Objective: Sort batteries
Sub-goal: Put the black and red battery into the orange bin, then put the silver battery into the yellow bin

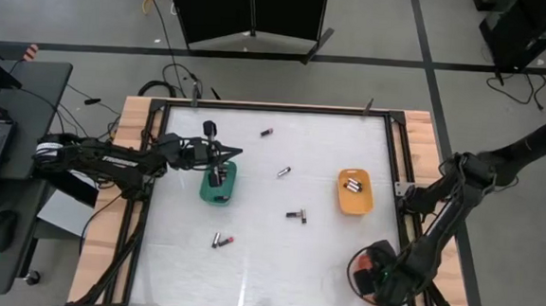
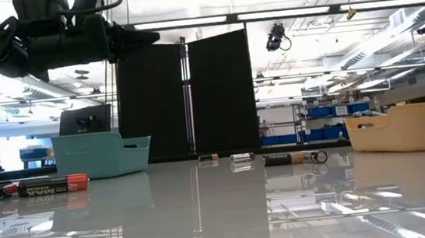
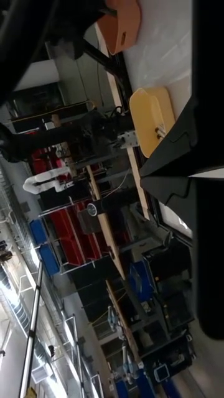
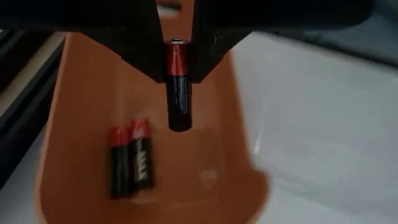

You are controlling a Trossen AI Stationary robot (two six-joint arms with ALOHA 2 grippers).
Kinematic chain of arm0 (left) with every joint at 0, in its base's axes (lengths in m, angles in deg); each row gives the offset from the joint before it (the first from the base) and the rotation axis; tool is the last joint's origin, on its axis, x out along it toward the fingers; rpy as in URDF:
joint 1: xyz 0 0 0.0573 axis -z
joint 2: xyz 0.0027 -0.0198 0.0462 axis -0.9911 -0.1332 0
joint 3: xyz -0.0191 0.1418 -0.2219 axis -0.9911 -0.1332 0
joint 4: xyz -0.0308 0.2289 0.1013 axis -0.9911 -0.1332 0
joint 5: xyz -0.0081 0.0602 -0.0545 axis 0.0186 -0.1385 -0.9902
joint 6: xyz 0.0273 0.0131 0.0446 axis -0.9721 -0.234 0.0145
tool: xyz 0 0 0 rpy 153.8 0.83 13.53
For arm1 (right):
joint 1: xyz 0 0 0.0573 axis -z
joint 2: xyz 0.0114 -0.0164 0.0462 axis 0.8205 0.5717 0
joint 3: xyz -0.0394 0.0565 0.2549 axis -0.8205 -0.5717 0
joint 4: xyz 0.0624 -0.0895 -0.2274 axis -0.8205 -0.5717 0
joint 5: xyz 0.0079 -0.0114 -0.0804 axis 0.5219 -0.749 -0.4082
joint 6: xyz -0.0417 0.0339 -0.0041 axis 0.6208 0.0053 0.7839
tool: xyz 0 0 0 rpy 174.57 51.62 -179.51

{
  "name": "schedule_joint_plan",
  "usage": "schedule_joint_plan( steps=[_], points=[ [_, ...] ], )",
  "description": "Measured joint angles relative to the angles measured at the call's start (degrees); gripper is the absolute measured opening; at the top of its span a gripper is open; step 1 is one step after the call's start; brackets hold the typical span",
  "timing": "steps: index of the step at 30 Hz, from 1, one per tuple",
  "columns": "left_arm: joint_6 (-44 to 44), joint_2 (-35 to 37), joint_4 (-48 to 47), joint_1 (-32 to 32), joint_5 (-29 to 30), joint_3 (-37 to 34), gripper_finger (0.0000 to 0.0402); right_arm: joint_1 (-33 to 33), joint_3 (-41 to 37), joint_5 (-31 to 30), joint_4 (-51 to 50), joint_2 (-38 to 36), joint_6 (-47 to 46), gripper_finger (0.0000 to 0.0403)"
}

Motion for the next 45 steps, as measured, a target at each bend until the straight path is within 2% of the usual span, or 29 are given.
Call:
schedule_joint_plan(
  steps=[11, 21, 26, 34, 37, 41, 45],
  points=[
    [-0.5, 0.0, 0.4, 0.0, 0.0, 0.7, 0.0008, 1.0, 0.0, 0.4, -0.1, 8.0, -0.5, 0.0066],
    [-0.4, 0.0, -0.2, 0.0, 0.0, 0.7, 0.0008, 1.6, 0.0, 1.6, 0.2, 8.6, -0.5, 0.0084],
    [0.0, 0.0, -0.9, 0.0, 0.0, 0.7, 0.0008, 2.8, 0.0, 5.1, 0.2, 8.6, 0.8, 0.0102],
    [1.8, 0.0, -4.8, 0.0, 0.0, 0.7, 0.0008, 6.9, 0.0, 12.7, -1.7, 7.1, 12.1, 0.0158],
    [3.0, 0.0, -6.4, 0.0, 0.0, 0.7, 0.0008, 9.0, 0.0, 13.5, -0.6, 4.6, 17.9, 0.0172],
    [4.6, 0.0, -9.7, 0.0, 0.0, 0.7, 0.0008, 11.6, 0.0, 11.6, -1.0, 0.3, 25.3, 0.0157],
    [6.3, 0.0, -12.9, 0.0, 0.0, 0.7, 0.0008, 15.3, 0.0, 5.9, -4.8, -4.5, 33.3, 0.0110]
  ],
)
